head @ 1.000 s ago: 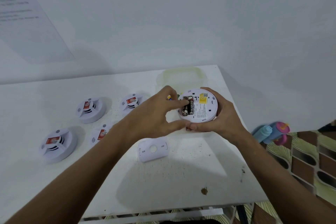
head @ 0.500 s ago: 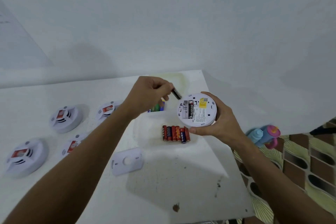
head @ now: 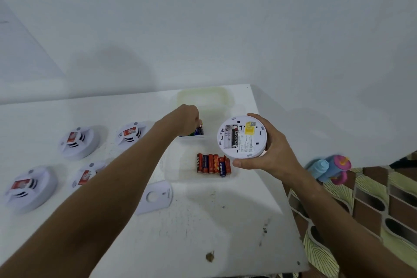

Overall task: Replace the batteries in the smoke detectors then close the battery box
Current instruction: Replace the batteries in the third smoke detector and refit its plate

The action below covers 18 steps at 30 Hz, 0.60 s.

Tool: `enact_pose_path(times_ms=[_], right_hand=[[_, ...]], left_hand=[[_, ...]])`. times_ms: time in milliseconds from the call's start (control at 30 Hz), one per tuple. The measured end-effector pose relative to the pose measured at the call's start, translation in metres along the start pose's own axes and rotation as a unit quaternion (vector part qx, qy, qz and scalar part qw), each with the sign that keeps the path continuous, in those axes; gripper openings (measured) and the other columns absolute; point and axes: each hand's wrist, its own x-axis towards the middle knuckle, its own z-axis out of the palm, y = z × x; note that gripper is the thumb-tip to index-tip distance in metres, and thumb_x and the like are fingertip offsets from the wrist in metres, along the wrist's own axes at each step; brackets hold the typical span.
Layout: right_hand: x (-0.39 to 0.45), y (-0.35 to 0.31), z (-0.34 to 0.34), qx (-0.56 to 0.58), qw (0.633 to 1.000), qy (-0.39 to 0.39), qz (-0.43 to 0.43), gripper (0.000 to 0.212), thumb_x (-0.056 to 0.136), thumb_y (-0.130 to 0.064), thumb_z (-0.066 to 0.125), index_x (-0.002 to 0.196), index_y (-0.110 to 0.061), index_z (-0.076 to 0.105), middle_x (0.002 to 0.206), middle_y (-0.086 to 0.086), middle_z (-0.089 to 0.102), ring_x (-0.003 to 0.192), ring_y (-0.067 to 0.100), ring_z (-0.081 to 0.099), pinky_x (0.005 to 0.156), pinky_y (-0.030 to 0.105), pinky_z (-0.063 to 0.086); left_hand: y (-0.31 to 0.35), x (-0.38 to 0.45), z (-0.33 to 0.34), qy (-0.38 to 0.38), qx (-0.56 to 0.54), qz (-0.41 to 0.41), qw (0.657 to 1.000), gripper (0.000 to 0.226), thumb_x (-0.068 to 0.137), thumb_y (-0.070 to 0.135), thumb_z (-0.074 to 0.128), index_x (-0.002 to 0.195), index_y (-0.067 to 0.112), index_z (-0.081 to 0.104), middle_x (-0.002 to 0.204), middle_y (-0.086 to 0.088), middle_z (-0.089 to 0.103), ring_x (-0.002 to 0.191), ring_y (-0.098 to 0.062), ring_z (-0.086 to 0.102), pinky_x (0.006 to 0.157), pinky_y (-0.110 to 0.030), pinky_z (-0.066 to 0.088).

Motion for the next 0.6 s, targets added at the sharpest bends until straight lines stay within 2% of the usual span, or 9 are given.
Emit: enact_pose_path(times_ms=[67, 133, 200, 300, 433, 600], right_hand=[[-0.002, 0.000, 0.002, 0.000, 1.000, 0.001, 0.001, 0.093, 0.050, -0.007, 0.096, 0.128, -0.033, 0.052, 0.117, -0.019, 0.067, 0.113, 0.004, 0.061, 0.084, 0.014, 0.051], [-0.004, -0.001, 0.003, -0.002, 1.000, 0.004, -0.001, 0.095, 0.050, -0.005, 0.095, 0.129, -0.032, 0.051, 0.117, -0.019, 0.066, 0.113, 0.004, 0.061, 0.084, 0.014, 0.051], [-0.006, -0.004, 0.003, 0.001, 1.000, 0.009, 0.000, 0.095, 0.050, -0.006, 0.095, 0.130, -0.031, 0.051, 0.118, -0.018, 0.066, 0.113, 0.004, 0.061, 0.083, 0.014, 0.051], [-0.009, -0.008, 0.005, 0.001, 1.000, 0.015, -0.002, 0.096, 0.050, -0.007, 0.095, 0.133, -0.028, 0.050, 0.120, -0.016, 0.066, 0.114, 0.007, 0.060, 0.085, 0.017, 0.052], [-0.012, -0.014, 0.013, -0.003, 1.000, 0.013, -0.019, 0.099, 0.050, -0.004, 0.095, 0.136, -0.020, 0.049, 0.122, -0.014, 0.066, 0.116, 0.008, 0.060, 0.089, 0.017, 0.052], [-0.014, -0.022, 0.020, 0.004, 0.999, 0.003, -0.036, 0.101, 0.049, -0.010, 0.094, 0.138, -0.018, 0.047, 0.126, -0.008, 0.065, 0.121, 0.016, 0.059, 0.095, 0.024, 0.052]], left_hand=[[-0.001, -0.004, 0.001, 0.025, -0.006, 0.008, 1.000, 0.039, 0.099, 0.022, 0.046, 0.065, 0.006, 0.054, 0.069, -0.009, 0.059, 0.071, -0.027, 0.057, 0.065, -0.031, 0.044], [0.000, -0.014, -0.002, 0.063, -0.049, 0.034, 0.996, 0.024, 0.098, 0.021, 0.049, 0.094, 0.007, 0.069, 0.094, -0.006, 0.066, 0.087, -0.023, 0.060, 0.074, -0.026, 0.043], [0.004, -0.036, -0.008, 0.108, -0.119, 0.063, 0.985, 0.024, 0.095, 0.024, 0.056, 0.115, 0.016, 0.066, 0.106, 0.000, 0.063, 0.087, -0.015, 0.058, 0.079, -0.022, 0.042], [0.015, -0.076, -0.017, 0.116, -0.213, 0.130, 0.961, 0.033, 0.087, 0.036, 0.067, 0.119, 0.031, 0.062, 0.111, 0.009, 0.057, 0.089, -0.006, 0.061, 0.077, -0.017, 0.047], [0.021, -0.114, -0.026, 0.029, -0.215, 0.200, 0.956, 0.060, 0.071, 0.057, 0.073, 0.126, 0.045, 0.052, 0.128, 0.019, 0.048, 0.103, -0.002, 0.058, 0.078, -0.019, 0.055], [0.022, -0.126, -0.032, 0.020, -0.218, 0.223, 0.950, 0.065, 0.066, 0.048, 0.083, 0.122, 0.045, 0.049, 0.129, 0.018, 0.047, 0.105, -0.001, 0.056, 0.081, -0.018, 0.054]])
